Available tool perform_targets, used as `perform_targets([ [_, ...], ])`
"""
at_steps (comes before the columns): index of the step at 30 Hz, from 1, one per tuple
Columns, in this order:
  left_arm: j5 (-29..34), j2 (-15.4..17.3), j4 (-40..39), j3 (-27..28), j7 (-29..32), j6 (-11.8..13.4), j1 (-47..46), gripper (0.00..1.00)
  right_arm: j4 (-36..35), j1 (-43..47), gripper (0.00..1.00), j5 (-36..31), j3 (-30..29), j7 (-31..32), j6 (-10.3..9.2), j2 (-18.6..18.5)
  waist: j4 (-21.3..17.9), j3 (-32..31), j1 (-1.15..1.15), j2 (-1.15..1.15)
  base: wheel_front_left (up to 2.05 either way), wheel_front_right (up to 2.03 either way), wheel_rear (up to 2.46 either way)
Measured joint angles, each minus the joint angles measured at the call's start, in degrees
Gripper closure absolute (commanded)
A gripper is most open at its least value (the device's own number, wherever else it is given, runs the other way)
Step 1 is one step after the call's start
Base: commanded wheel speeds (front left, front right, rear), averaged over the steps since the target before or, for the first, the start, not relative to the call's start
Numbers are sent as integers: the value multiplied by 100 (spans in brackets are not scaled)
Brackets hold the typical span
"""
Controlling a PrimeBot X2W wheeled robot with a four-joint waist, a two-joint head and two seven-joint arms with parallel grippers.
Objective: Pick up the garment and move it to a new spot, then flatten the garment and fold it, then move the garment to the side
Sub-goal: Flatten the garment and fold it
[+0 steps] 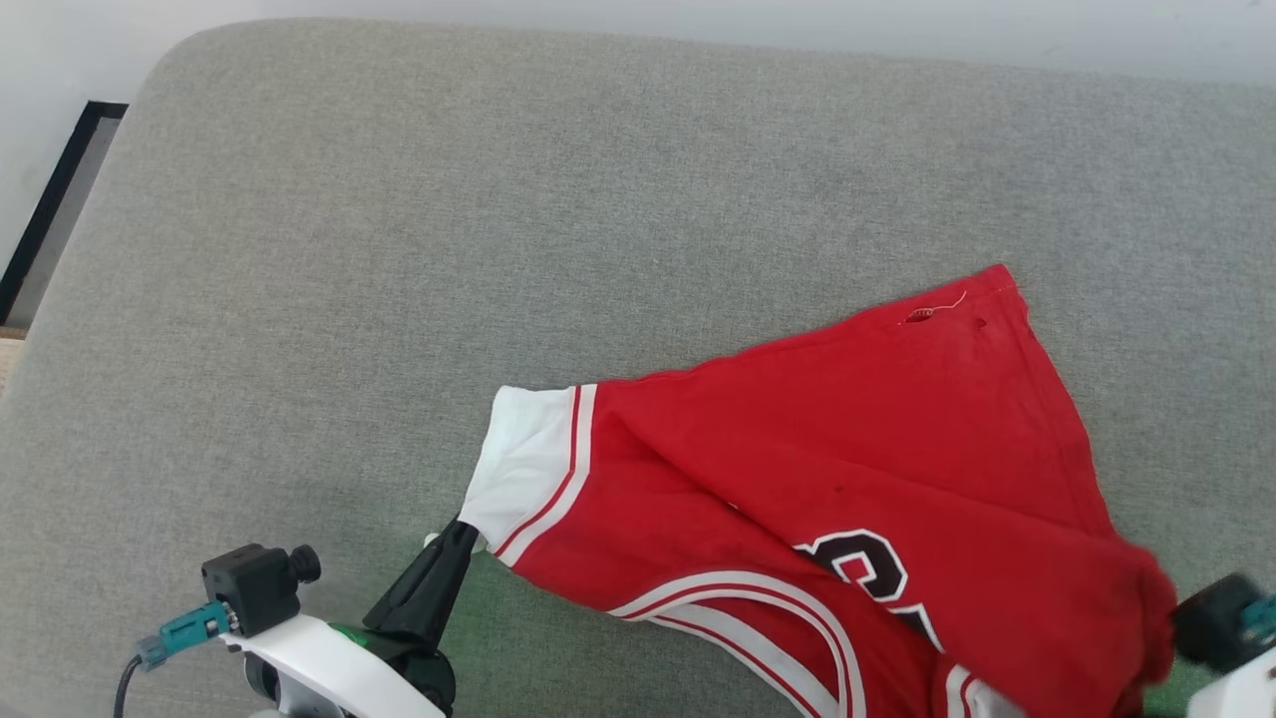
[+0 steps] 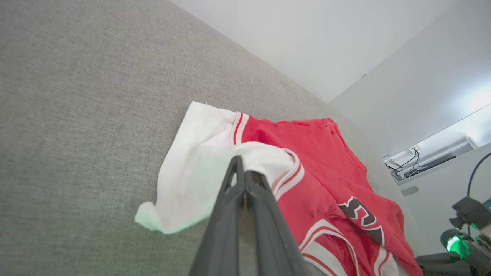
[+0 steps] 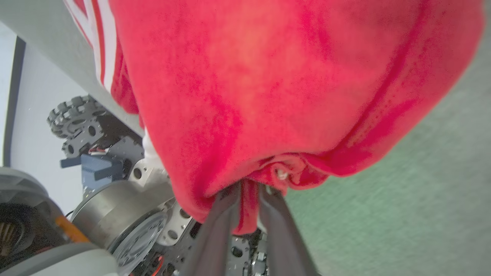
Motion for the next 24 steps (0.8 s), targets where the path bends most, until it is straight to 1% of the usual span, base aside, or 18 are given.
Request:
perform_targets([
  [2, -1, 15, -2, 10, 0, 0, -1, 100, -158, -16, 0, -168, -311, -64, 0, 74, 1, -5, 0, 0, 0, 0, 0],
  [4, -1, 14, -14, 37, -1, 0, -1, 100, -360, -13, 0, -178, -717, -87, 0, 200, 3, -3, 0, 0, 0, 0, 0],
  [5, 0, 14, -23, 46, 0, 0, -1, 100, -475, -15, 0, -229, -922, -69, 0, 207, 6, 2, 0, 0, 0, 0, 0],
  [8, 11, -8, -45, 38, -1, 0, -2, 100, -856, -64, 0, -280, -1435, 144, 0, 199, 19, 29, 0, 0, 0, 0, 0],
  [10, 16, -27, -63, 4, 0, 0, -10, 100, -1047, -249, 0, -277, -1728, 296, 0, 205, 46, 54, 0, 0, 0, 0, 0],
  [13, 24, -63, -65, -43, 0, 0, -69, 100, -1196, -723, 0, -343, -1906, 455, 0, 67, 112, 119, 0, 0, 0, 0, 0],
  [15, 34, -101, -76, -88, -1, 0, -172, 100, -1147, -1208, 0, -344, -1881, 459, 0, 71, 169, 177, 0, 0, 0, 0, 0],
  [17, 43, -140, -80, -132, 0, 0, -250, 100, -918, -1790, 0, -389, -1713, 417, 0, 127, 225, 251, 0, 0, 0, 0, 0],
  [20, 47, -247, -62, -185, 0, 0, -394, 100, -401, -2616, 0, -600, -1195, 324, 0, 83, 330, 366, 0, 0, 0, 0, 0],
  [22, 60, -303, -46, -230, 0, 0, -508, 100, 57, -3119, 0, -691, -920, 275, -1, 190, 412, 441, 0, 0, 0, 0, 0],
  [24, 68, -366, -35, -276, 0, 0, -612, 100, 488, -3528, 0, -821, -588, 312, 1, 190, 485, 531, 0, 0, 0, 0, 0],
])
